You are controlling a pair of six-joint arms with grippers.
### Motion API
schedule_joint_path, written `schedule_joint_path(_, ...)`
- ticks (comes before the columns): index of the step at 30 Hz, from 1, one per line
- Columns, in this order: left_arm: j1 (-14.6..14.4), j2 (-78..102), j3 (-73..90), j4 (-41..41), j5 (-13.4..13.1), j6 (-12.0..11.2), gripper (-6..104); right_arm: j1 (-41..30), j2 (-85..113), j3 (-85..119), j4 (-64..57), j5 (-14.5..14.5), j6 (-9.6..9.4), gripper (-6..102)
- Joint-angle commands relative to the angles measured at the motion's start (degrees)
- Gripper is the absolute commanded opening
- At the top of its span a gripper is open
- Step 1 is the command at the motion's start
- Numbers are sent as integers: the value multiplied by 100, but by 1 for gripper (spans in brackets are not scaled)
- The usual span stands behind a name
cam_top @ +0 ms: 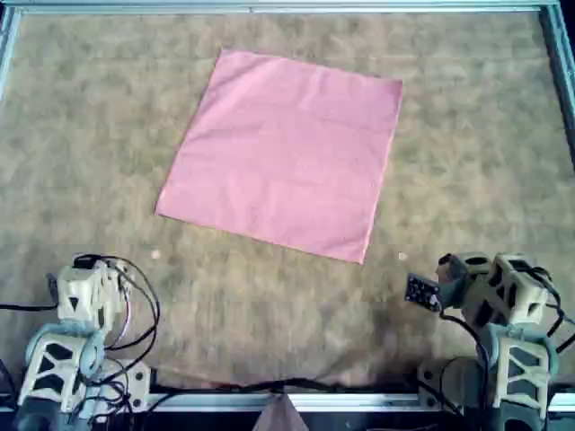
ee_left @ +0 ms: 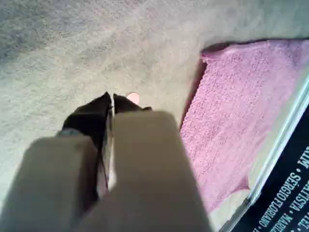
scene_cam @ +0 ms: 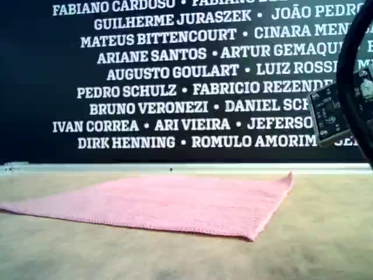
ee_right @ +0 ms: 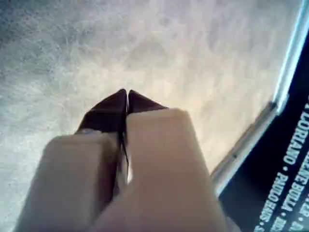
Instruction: Fold a cloth
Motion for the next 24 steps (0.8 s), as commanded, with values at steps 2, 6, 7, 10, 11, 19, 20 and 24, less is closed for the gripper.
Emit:
schedule_joint_path(2,62,-475,-114,26,-694,-44,1,-70,211,79,97,35,53,-2)
schedule_joint_path(6,62,-475,-114,26,-694,-18,1,9,211,79,97,26,26,-2)
schedule_joint_path(7,62,-475,-114,26,-694,-44,1,9,211,79,97,18,53,-2)
schedule_joint_path(10,62,-475,-114,26,-694,-44,1,26,220,79,114,-53,53,-2)
schedule_joint_path(11,62,-475,-114,26,-694,-44,1,26,220,79,114,-53,53,-2)
schedule_joint_path(19,44,-316,-132,-105,-694,-53,1,26,229,26,-316,-62,-35,-1)
schedule_joint_path(20,44,-246,-158,-114,-686,-53,1,26,229,18,-492,-62,-35,1)
schedule_joint_path(24,35,-70,-114,-624,-686,-53,1,26,229,35,-1187,-70,9,17)
